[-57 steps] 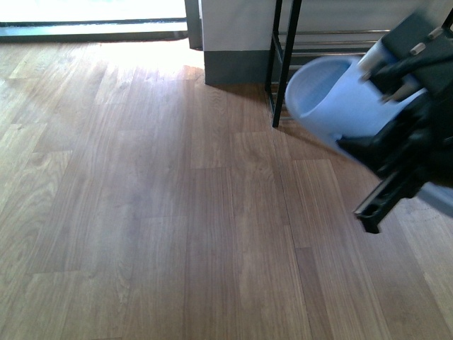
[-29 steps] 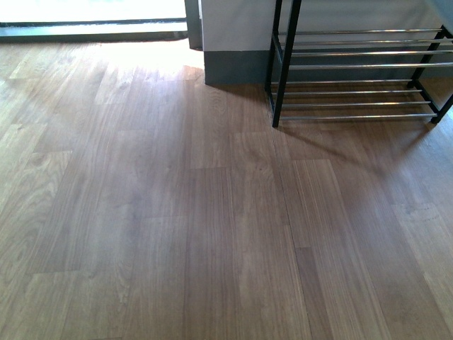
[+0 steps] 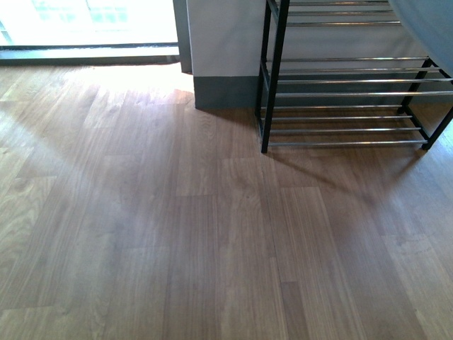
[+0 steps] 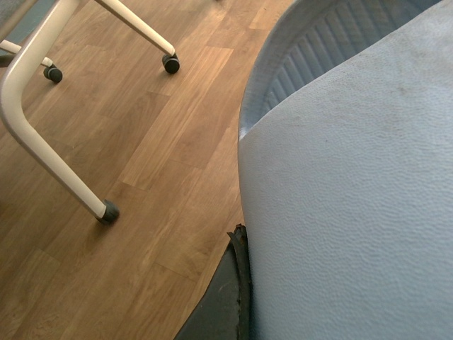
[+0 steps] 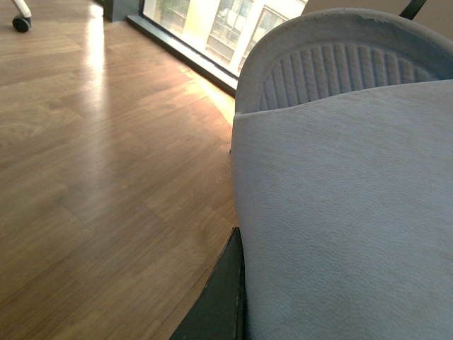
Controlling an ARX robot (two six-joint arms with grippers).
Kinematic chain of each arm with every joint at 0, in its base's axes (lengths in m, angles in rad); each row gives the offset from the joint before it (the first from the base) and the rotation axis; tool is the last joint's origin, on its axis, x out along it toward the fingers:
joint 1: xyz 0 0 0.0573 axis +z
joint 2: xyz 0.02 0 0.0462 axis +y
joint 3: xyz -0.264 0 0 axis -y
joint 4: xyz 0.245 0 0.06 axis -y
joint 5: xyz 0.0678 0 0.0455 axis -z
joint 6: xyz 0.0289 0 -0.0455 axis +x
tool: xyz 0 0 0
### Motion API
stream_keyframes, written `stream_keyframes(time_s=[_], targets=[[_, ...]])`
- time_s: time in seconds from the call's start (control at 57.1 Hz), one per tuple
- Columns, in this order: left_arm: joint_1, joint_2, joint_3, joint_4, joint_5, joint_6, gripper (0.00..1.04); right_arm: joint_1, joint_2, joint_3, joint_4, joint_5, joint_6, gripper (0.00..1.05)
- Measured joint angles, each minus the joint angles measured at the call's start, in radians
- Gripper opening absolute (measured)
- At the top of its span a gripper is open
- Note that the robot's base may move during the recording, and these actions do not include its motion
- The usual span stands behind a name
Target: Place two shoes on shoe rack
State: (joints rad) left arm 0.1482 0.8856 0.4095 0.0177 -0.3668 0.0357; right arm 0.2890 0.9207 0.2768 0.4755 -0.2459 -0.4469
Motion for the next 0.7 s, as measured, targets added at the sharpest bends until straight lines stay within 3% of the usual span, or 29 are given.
stream_keyframes(time_s=[0.7], targets=[[-0.002,0.001,0.000,0.000,0.000,0.000,0.02,0.000,0.000,-0.002,0.000,0.003,0.000,0.01]])
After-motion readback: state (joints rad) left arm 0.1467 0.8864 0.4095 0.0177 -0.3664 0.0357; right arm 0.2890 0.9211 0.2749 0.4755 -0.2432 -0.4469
